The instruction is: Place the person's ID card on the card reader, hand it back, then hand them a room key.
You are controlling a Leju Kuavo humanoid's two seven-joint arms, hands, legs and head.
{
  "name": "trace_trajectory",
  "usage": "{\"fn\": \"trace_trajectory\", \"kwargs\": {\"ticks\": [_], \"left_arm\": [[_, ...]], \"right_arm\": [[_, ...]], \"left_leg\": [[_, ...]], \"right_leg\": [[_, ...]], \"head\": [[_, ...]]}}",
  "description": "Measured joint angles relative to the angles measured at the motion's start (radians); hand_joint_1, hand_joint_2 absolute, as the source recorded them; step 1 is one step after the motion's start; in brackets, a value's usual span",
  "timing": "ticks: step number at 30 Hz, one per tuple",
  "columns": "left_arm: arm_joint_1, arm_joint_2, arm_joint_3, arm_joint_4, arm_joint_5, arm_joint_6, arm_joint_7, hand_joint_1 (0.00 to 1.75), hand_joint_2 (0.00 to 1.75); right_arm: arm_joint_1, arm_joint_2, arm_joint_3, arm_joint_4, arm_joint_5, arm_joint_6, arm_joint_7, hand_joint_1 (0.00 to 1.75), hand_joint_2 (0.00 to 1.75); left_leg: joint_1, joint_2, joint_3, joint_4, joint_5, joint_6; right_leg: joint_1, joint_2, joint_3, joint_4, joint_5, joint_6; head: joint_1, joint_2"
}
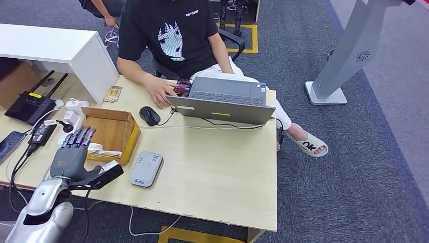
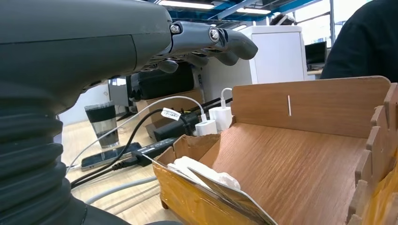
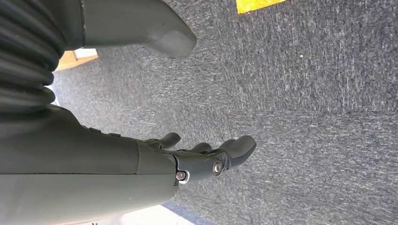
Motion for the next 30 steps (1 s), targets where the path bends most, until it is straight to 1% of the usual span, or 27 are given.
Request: {"fn": "trace_trajectory", "kwargs": {"ticks": [2, 6, 7, 13, 14, 15, 16, 17, 20, 21, 22, 25, 30], "left_arm": [[-0.008, -0.002, -0.004, 0.012, 0.002, -0.003, 0.000, 0.02, 1.75], [-0.021, -0.003, -0.011, 0.032, 0.007, -0.014, 0.002, 0.19, 1.75], [-0.023, -0.003, -0.014, 0.036, 0.008, -0.016, 0.003, 0.21, 1.75], [-0.026, -0.003, -0.021, 0.048, 0.013, -0.020, 0.003, 0.21, 1.75], [-0.027, -0.003, -0.022, 0.049, 0.013, -0.020, 0.003, 0.23, 1.75], [-0.027, -0.003, -0.022, 0.049, 0.013, -0.020, 0.003, 0.30, 1.75], [-0.027, -0.003, -0.022, 0.050, 0.013, -0.020, 0.003, 0.40, 1.75], [-0.027, -0.003, -0.022, 0.050, 0.013, -0.020, 0.003, 0.58, 1.75], [-0.028, -0.003, -0.022, 0.053, 0.013, -0.020, 0.003, 1.38, 1.75], [-0.029, -0.003, -0.022, 0.054, 0.013, -0.020, 0.003, 1.56, 1.75], [-0.029, -0.003, -0.023, 0.054, 0.013, -0.020, 0.003, 1.64, 1.75], [-0.031, -0.003, -0.024, 0.055, 0.013, -0.022, 0.003, 1.72, 1.75], [-0.032, -0.003, -0.029, 0.058, 0.015, -0.026, 0.007, 1.75, 1.75]], "right_arm": [[0.000, 0.000, 0.001, 0.000, 0.000, 0.001, 0.000, 0.00, 1.75], [0.000, -0.001, 0.002, 0.000, 0.003, 0.002, 0.000, 0.00, 1.75], [0.000, -0.001, 0.002, 0.000, 0.003, 0.002, -0.001, 0.00, 1.75], [0.000, -0.001, 0.002, 0.000, 0.003, 0.002, -0.001, 0.00, 1.75], [0.000, -0.001, 0.002, 0.000, 0.003, 0.002, -0.001, 0.00, 1.75], [0.000, -0.001, 0.002, 0.000, 0.003, 0.002, -0.001, 0.00, 1.75], [0.000, -0.001, 0.002, 0.000, 0.003, 0.002, -0.001, 0.00, 1.75], [0.000, -0.001, 0.002, 0.000, 0.003, 0.002, -0.001, 0.00, 1.75], [0.000, -0.001, 0.002, 0.000, 0.003, 0.002, -0.001, 0.00, 1.75], [0.000, -0.001, 0.002, 0.000, 0.004, 0.002, -0.001, 0.00, 1.75], [0.000, -0.001, 0.002, 0.000, 0.004, 0.002, -0.001, 0.00, 1.75], [0.000, -0.001, 0.002, 0.000, 0.005, 0.002, -0.001, 0.00, 1.75], [0.000, -0.001, 0.003, 0.000, 0.007, 0.002, -0.001, 0.00, 1.75]], "left_leg": [[0.000, 0.000, 0.000, 0.000, 0.000, 0.000], [0.000, 0.000, 0.000, 0.000, 0.000, 0.000], [0.000, 0.000, 0.000, 0.000, 0.000, 0.000], [0.000, 0.000, 0.000, 0.000, 0.000, 0.000], [0.000, 0.000, 0.000, 0.000, 0.000, 0.000], [0.000, 0.000, 0.000, 0.000, 0.000, 0.000], [0.000, 0.000, 0.000, 0.000, 0.000, 0.000], [0.000, 0.000, 0.000, 0.000, 0.000, 0.000], [0.000, 0.000, 0.000, 0.000, 0.000, 0.000], [0.000, 0.000, 0.000, 0.000, 0.000, 0.000], [0.000, 0.000, 0.000, 0.000, 0.000, 0.000], [0.000, 0.000, 0.000, 0.000, 0.000, 0.000], [0.000, 0.000, 0.000, 0.000, 0.000, 0.000]], "right_leg": [[0.000, 0.000, 0.000, 0.000, 0.000, 0.000], [0.000, 0.000, 0.000, 0.000, 0.000, 0.000], [0.000, 0.000, 0.000, 0.000, 0.000, 0.000], [0.000, 0.000, 0.000, 0.000, 0.000, 0.000], [0.000, 0.000, 0.000, 0.000, 0.000, 0.000], [0.000, 0.000, 0.000, 0.000, 0.000, 0.000], [0.000, 0.000, 0.000, 0.000, 0.000, 0.000], [0.000, 0.000, 0.000, 0.000, 0.000, 0.000], [0.000, 0.000, 0.000, 0.000, 0.000, 0.000], [0.000, 0.000, 0.000, 0.000, 0.000, 0.000], [0.000, 0.000, 0.000, 0.000, 0.000, 0.000], [0.000, 0.000, 0.000, 0.000, 0.000, 0.000], [0.000, 0.000, 0.000, 0.000, 0.001, -0.001]], "head": [[0.000, 0.000], [0.000, 0.000], [0.000, 0.000], [0.000, 0.000], [0.000, 0.000], [0.000, 0.000], [0.000, 0.000], [0.000, 0.000], [0.000, 0.000], [0.000, 0.000], [0.000, 0.000], [0.000, 0.000], [0.000, 0.000]]}}
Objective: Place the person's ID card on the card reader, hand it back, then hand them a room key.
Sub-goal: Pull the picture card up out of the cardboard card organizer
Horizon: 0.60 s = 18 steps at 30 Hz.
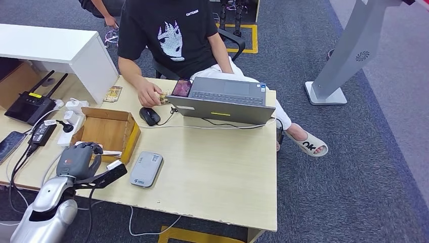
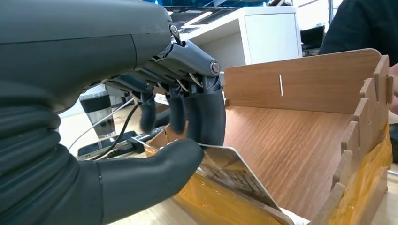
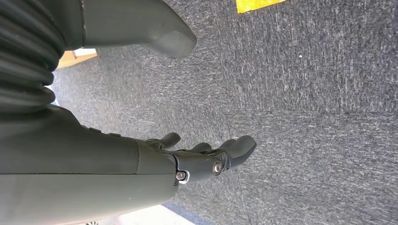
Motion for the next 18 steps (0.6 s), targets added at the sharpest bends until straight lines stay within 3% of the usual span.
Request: {"fn": "trace_trajectory", "kwargs": {"ticks": [18], "left_arm": [[-0.012, -0.003, -0.008, 0.057, -0.023, 0.075, 0.015, 1.75, 1.75]], "right_arm": [[0.000, 0.000, 0.002, 0.000, 0.010, 0.015, 0.006, 0.00, 1.75]], "left_leg": [[0.000, 0.000, 0.000, 0.000, 0.000, 0.000]], "right_leg": [[0.000, 0.000, 0.000, 0.000, 0.000, 0.000]], "head": [[0.000, 0.000]]}}
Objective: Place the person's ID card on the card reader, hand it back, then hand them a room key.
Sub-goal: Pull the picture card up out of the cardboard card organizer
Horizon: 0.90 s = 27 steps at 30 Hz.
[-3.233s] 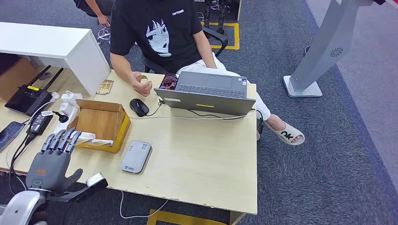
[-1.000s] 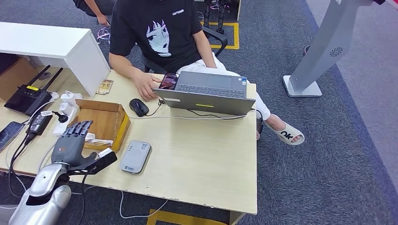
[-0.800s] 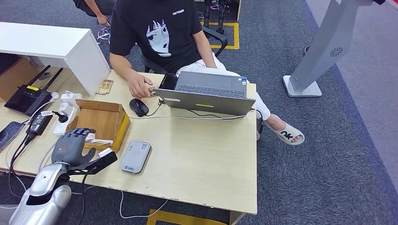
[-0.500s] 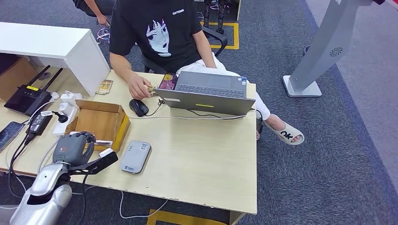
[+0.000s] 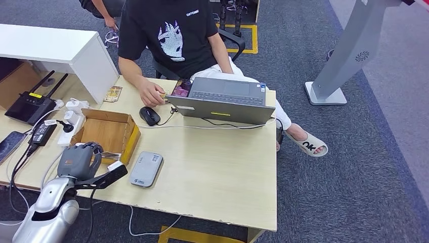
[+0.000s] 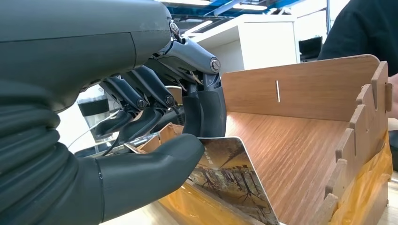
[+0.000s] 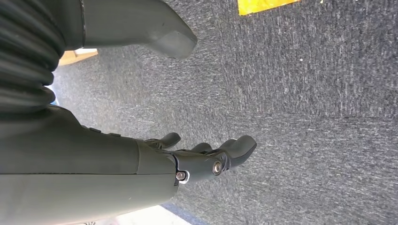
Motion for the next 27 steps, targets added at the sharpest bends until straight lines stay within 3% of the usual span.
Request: {"fn": "trace_trajectory", "kwargs": {"ticks": [17, 27], "left_arm": [[-0.033, 0.013, 0.007, 0.015, -0.030, 0.126, 0.016, 1.75, 1.75], [-0.216, 0.082, 0.034, -0.010, -0.043, 0.107, 0.016, 1.75, 1.75]], "right_arm": [[0.000, -0.001, 0.000, 0.000, 0.000, -0.006, -0.006, 0.00, 1.75], [-0.001, -0.002, 0.000, 0.000, 0.000, -0.016, -0.005, 0.00, 1.75]], "left_leg": [[0.000, 0.000, 0.000, 0.000, 0.000, 0.000], [0.001, 0.000, -0.001, 0.000, 0.004, 0.000]], "right_leg": [[0.000, 0.000, 0.000, 0.000, 0.000, 0.000], [0.001, -0.001, -0.001, 0.000, 0.003, 0.000]], "head": [[0.000, 0.000], [0.000, 0.000]]}}
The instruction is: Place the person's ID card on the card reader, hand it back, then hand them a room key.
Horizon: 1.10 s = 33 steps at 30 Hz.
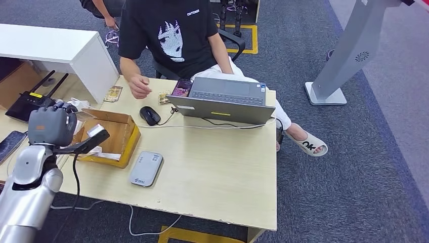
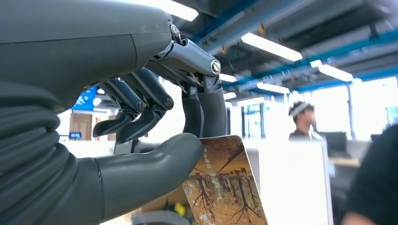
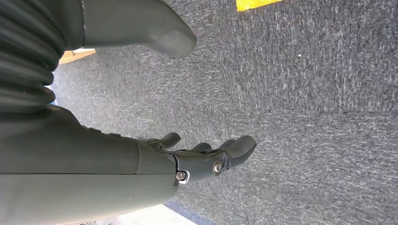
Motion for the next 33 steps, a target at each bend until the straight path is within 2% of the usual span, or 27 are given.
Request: {"fn": "trace_trajectory", "kwargs": {"ticks": [8, 17, 21, 26, 33], "left_arm": [[-0.123, 0.030, 0.006, -0.006, 0.001, -0.024, 0.005, 1.75, 1.75], [-0.162, 0.030, 0.005, -0.007, -0.004, -0.036, 0.015, 1.75, 1.75], [-0.162, 0.028, 0.005, -0.008, -0.004, -0.025, 0.016, 0.04, 1.75], [-0.161, 0.010, 0.003, -0.020, -0.006, 0.027, 0.016, 0.00, 1.75], [-0.167, -0.023, -0.002, -0.040, 0.014, 0.033, 0.019, 0.00, 1.75]], "right_arm": [[-0.001, 0.000, 0.000, 0.000, 0.000, -0.001, 0.008, 0.00, 1.75], [-0.004, 0.000, 0.000, 0.000, 0.005, -0.001, 0.009, 0.00, 1.75], [-0.004, 0.000, 0.000, 0.000, 0.008, -0.001, 0.008, 0.00, 1.75], [-0.004, 0.000, 0.000, 0.000, 0.015, 0.000, 0.007, 0.00, 1.75], [-0.005, 0.000, 0.000, 0.000, 0.012, 0.004, 0.010, 0.00, 1.75]], "left_leg": [[0.000, 0.000, 0.000, 0.000, 0.001, 0.000], [0.000, 0.001, 0.000, 0.000, 0.001, 0.000], [0.000, 0.001, 0.000, 0.000, 0.001, 0.000], [0.000, 0.001, 0.000, 0.000, 0.001, 0.000], [0.000, 0.001, 0.000, 0.000, 0.001, 0.000]], "right_leg": [[0.000, 0.000, 0.000, 0.000, 0.001, 0.000], [0.000, 0.001, -0.001, 0.000, 0.001, 0.000], [0.000, 0.001, -0.001, 0.000, 0.001, 0.000], [0.000, 0.001, -0.001, 0.000, 0.001, 0.000], [0.000, 0.002, -0.001, 0.000, 0.001, 0.000]], "head": [[0.000, 0.000], [0.000, 0.000], [0.000, 0.000], [0.000, 0.000], [0.000, 0.000]]}}
